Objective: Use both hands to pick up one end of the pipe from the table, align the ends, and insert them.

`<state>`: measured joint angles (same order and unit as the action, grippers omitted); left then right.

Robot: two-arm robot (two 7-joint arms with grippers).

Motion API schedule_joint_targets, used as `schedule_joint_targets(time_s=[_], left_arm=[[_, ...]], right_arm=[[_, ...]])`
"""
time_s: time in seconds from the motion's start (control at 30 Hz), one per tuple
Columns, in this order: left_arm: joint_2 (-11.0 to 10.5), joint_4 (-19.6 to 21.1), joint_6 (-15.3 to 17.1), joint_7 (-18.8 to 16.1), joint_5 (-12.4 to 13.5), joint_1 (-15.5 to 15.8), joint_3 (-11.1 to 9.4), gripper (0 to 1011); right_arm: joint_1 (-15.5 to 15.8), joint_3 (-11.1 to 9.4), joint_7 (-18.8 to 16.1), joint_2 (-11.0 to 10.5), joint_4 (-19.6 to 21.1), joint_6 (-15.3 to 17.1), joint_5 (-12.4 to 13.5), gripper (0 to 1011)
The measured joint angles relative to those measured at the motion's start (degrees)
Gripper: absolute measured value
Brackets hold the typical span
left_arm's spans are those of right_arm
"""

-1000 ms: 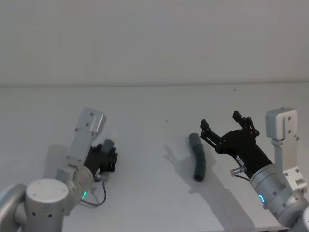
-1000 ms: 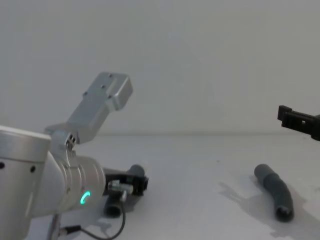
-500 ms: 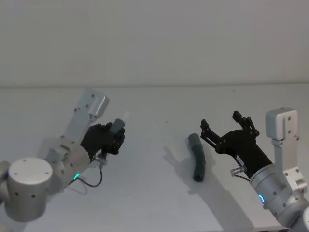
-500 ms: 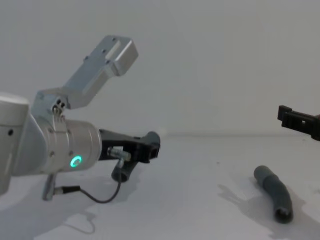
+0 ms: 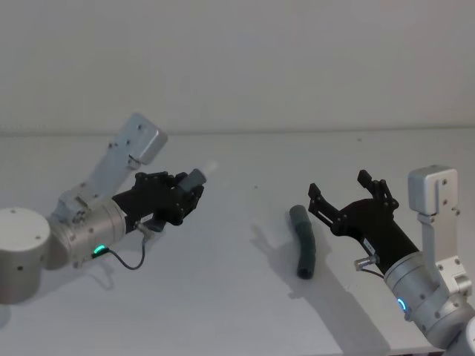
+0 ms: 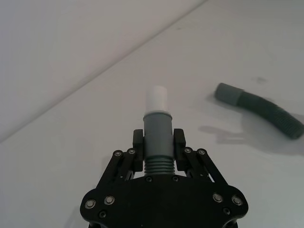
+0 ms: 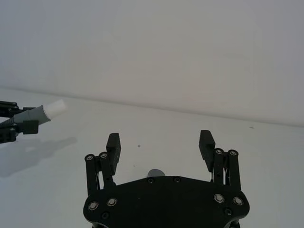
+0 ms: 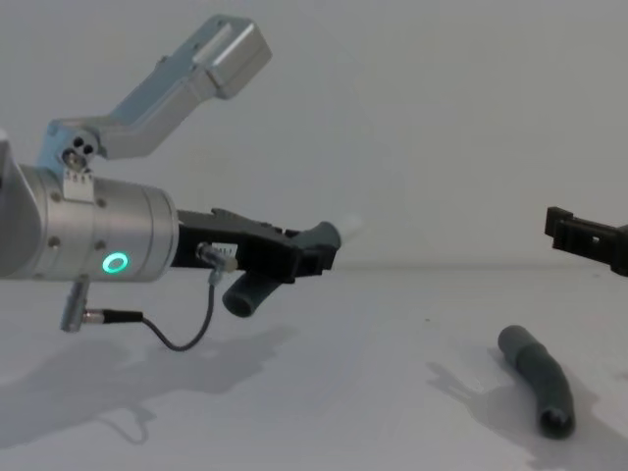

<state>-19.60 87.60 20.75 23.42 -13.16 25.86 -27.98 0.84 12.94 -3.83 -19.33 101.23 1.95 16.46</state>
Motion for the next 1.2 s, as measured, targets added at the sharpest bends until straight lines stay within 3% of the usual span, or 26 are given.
schedule_joint_targets(time_s=[0.4, 0.67, 1.0, 1.2], left_arm=[[-3.99, -2.64, -3.10, 11.94, -2.12, 5.12, -1.94, 331], [-6.40, -6.01, -5.80, 21.79, -3.64, 9.71, -3.96, 331], [-7.70, -10.75, -9.19, 31.90, -4.79, 14.62, -6.37, 331], [-7.83, -15.95, -12.78, 39.88, -5.29, 18.86, -8.50, 331]], right_arm=[[0.00, 0.00, 0.00, 0.00, 0.00, 0.00, 0.00, 1004], [0.00, 0.00, 0.00, 0.00, 0.00, 0.00, 0.00, 1004], [0.00, 0.00, 0.00, 0.00, 0.00, 0.00, 0.00, 1004], [0.00, 0.00, 0.00, 0.00, 0.00, 0.00, 0.00, 1004]])
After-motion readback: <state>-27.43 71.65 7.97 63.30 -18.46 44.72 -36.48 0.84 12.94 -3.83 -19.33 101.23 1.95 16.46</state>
